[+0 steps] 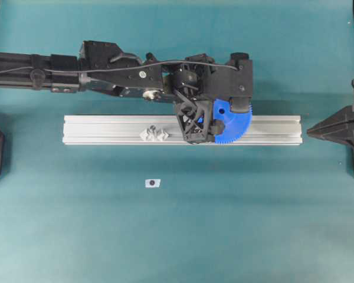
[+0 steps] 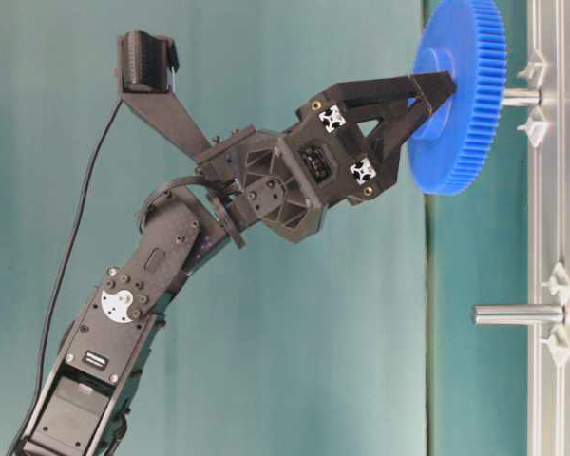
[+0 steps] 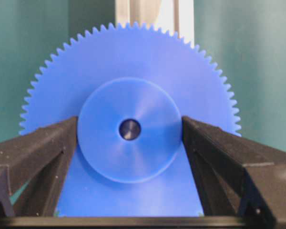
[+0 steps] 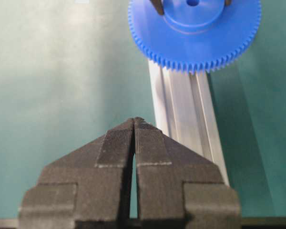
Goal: Find the location of the shaft and insert the large gear.
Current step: 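Push the gear onto the shaft and open the left gripper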
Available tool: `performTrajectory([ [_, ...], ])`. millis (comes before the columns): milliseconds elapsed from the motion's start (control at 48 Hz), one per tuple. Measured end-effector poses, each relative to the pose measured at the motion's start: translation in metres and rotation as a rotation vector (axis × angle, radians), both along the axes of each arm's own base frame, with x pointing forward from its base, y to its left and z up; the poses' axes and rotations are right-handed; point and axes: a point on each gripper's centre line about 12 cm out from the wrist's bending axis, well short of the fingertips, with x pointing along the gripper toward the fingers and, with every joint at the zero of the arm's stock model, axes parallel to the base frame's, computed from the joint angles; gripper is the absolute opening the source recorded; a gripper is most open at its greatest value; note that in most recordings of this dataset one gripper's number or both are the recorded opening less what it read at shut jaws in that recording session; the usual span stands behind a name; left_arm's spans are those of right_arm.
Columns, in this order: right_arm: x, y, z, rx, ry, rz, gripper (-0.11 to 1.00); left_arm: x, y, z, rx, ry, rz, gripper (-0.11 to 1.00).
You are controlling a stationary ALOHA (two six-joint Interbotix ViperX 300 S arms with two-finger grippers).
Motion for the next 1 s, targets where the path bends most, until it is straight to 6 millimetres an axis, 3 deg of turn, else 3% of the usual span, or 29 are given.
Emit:
performTrajectory([
  [1000, -0.001, 0.000, -0.002, 0.024, 0.002, -0.015, 0.02, 0.006, 0.001, 0.015, 0.002, -0.040, 0.003, 0.91],
])
